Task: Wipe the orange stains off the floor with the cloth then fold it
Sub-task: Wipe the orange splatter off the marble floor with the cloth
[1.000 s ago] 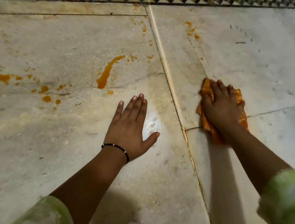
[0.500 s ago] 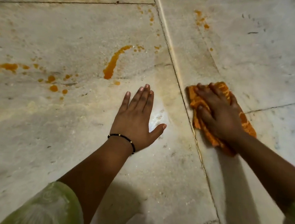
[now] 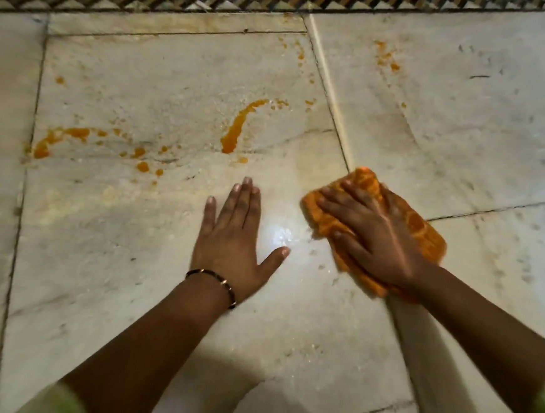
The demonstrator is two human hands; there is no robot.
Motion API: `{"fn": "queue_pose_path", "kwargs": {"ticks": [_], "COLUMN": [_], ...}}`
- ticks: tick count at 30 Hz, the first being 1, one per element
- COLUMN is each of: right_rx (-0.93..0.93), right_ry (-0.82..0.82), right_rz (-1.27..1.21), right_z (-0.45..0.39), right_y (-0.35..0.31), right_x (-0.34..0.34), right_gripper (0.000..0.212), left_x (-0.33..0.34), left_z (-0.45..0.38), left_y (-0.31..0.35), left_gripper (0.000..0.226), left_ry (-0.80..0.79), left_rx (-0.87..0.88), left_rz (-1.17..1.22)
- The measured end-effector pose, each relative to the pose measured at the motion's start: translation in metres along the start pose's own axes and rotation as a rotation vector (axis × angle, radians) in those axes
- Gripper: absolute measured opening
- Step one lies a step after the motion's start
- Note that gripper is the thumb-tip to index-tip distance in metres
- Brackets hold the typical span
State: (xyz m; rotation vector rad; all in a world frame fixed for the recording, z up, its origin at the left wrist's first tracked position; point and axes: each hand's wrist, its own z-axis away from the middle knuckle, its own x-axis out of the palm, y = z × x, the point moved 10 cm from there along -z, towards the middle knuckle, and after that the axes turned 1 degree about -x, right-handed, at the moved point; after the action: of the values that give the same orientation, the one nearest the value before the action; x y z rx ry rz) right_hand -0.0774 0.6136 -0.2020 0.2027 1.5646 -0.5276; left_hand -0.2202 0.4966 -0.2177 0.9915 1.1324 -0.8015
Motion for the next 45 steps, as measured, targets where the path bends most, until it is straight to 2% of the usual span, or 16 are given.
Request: {"fn": "queue_pose_path", "kwargs": {"ticks": [3, 6, 8, 10, 14, 17, 20, 23, 25, 28, 30, 32, 36, 39, 41, 45], "right_rx": [0.141, 0.371, 0.456, 0.363, -0.017, -0.123, -0.014, 0.198, 0.255, 0.143, 0.021, -0.05, 0.069, 0.237, 0.295, 0.136], "right_ry": [0.016, 0.067, 0.107, 0.074, -0.053, -0.045, -0.015, 0.015, 0.018, -0.061, -0.086, -0.09, -0.06, -0.003, 0.004, -0.089], "right_rz": [-0.066, -0.028, -0.01, -0.064, 0.009, -0.03, -0.15, -0.054, 0.012, 0.04, 0.056, 0.042, -0.016, -0.02, 0.004, 0.049], "right_z": [0.015, -0.026, -0.061, -0.093, -0.09, -0.045, -0.035, -0.078, -0.111, -0.133, -0.115, -0.082, -0.041, -0.072, -0.101, -0.106], "right_y": [0.051, 0.095, 0.095, 0.057, -0.05, -0.054, -0.011, 0.017, 0.007, -0.046, -0.081, -0.086, -0.035, -0.008, -0.016, -0.076], "right_x": [-0.011, -0.019, -0.023, -0.014, 0.009, 0.007, -0.004, -0.004, 0.0, 0.015, 0.021, 0.02, 0.008, 0.004, 0.006, 0.024], "right_gripper": [0.057, 0.06, 0.059, 0.06, 0.061, 0.059, 0.061, 0.067, 0.064, 0.058, 0.058, 0.057, 0.06, 0.061, 0.062, 0.062], "left_x": [-0.001, 0.0, 0.002, 0.002, 0.001, -0.001, 0.0, 0.002, 0.002, 0.001, 0.001, 0.001, 0.001, 0.001, 0.002, 0.002], "left_z": [0.033, 0.04, 0.04, 0.041, 0.042, 0.04, 0.04, 0.042, 0.042, 0.042, 0.042, 0.042, 0.042, 0.042, 0.043, 0.043], "left_y": [-0.044, -0.049, -0.047, -0.047, -0.047, -0.045, -0.047, -0.048, -0.049, -0.048, -0.048, -0.048, -0.05, -0.049, -0.05, -0.05], "left_gripper": [0.09, 0.085, 0.084, 0.084, 0.083, 0.083, 0.084, 0.084, 0.084, 0.084, 0.084, 0.084, 0.084, 0.084, 0.084, 0.084], "left_ry": [0.01, 0.023, 0.029, 0.038, 0.045, 0.05, 0.058, 0.058, 0.056, 0.053, 0.051, 0.056, 0.073, 0.066, 0.063, 0.059], "left_rx": [-0.051, -0.031, -0.028, -0.024, -0.022, -0.022, -0.031, -0.041, -0.045, -0.041, -0.044, -0.036, -0.03, -0.031, -0.036, -0.04], "left_rz": [-0.031, -0.015, -0.023, -0.028, -0.037, -0.027, -0.039, -0.036, -0.036, -0.037, -0.035, -0.029, -0.018, -0.022, -0.027, -0.032]}}
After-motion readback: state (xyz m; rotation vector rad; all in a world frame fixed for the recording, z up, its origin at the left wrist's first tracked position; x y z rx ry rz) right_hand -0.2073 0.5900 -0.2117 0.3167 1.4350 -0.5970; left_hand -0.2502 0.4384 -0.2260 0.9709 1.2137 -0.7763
